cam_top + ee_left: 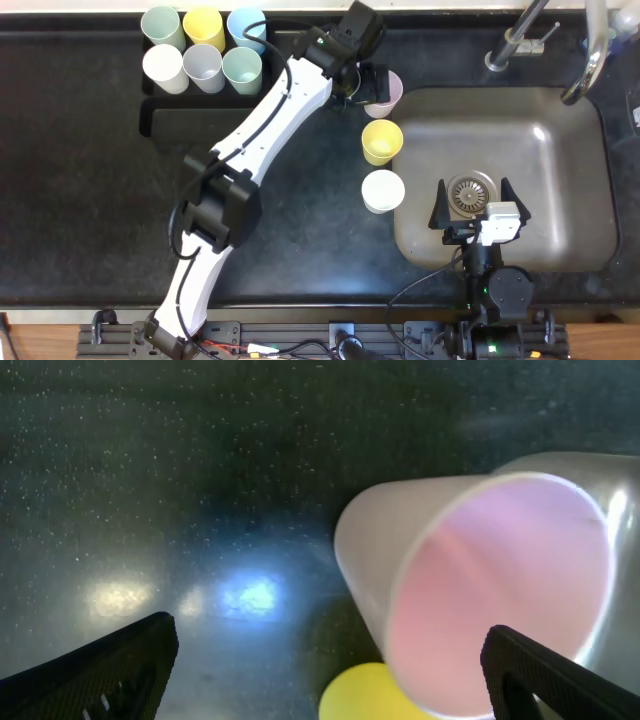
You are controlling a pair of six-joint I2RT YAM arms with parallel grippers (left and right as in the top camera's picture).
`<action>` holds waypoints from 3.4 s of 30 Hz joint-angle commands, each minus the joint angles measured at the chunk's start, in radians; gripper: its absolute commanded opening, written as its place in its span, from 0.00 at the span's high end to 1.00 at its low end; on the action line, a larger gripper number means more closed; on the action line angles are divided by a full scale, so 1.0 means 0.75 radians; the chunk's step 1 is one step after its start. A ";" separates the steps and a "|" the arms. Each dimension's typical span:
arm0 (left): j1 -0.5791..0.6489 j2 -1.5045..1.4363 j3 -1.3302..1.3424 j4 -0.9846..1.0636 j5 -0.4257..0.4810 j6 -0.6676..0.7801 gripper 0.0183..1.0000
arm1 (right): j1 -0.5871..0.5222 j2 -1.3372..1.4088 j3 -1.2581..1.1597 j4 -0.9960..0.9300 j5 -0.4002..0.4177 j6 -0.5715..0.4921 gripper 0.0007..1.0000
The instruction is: Store Cups
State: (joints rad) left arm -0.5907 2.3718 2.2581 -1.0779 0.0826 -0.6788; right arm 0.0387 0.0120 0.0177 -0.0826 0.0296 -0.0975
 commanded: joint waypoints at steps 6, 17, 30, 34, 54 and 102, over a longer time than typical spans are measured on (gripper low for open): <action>0.031 0.023 0.027 0.009 0.013 -0.046 0.01 | -0.009 -0.010 -0.017 0.008 -0.010 0.011 0.00; 0.027 0.062 0.026 0.019 0.028 -0.155 0.65 | -0.009 -0.010 -0.017 0.008 -0.010 0.011 0.01; 0.108 -0.066 0.038 0.031 0.019 -0.224 0.98 | -0.009 -0.010 -0.017 0.008 -0.010 0.011 0.01; 0.213 -0.320 0.037 -0.097 -0.054 -0.224 0.98 | -0.009 -0.011 -0.017 0.008 -0.010 0.011 0.00; 0.877 -1.142 -1.104 0.032 -0.285 -0.534 0.98 | -0.009 -0.010 -0.017 0.008 -0.010 0.011 0.00; 1.006 -0.740 -1.135 0.259 -0.205 -0.518 0.98 | -0.009 -0.010 -0.017 0.008 -0.010 0.011 0.00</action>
State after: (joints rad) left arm 0.1596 1.8015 1.3937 -0.8825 -0.0776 -1.0565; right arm 0.0387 0.0120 0.0177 -0.0826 0.0296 -0.0971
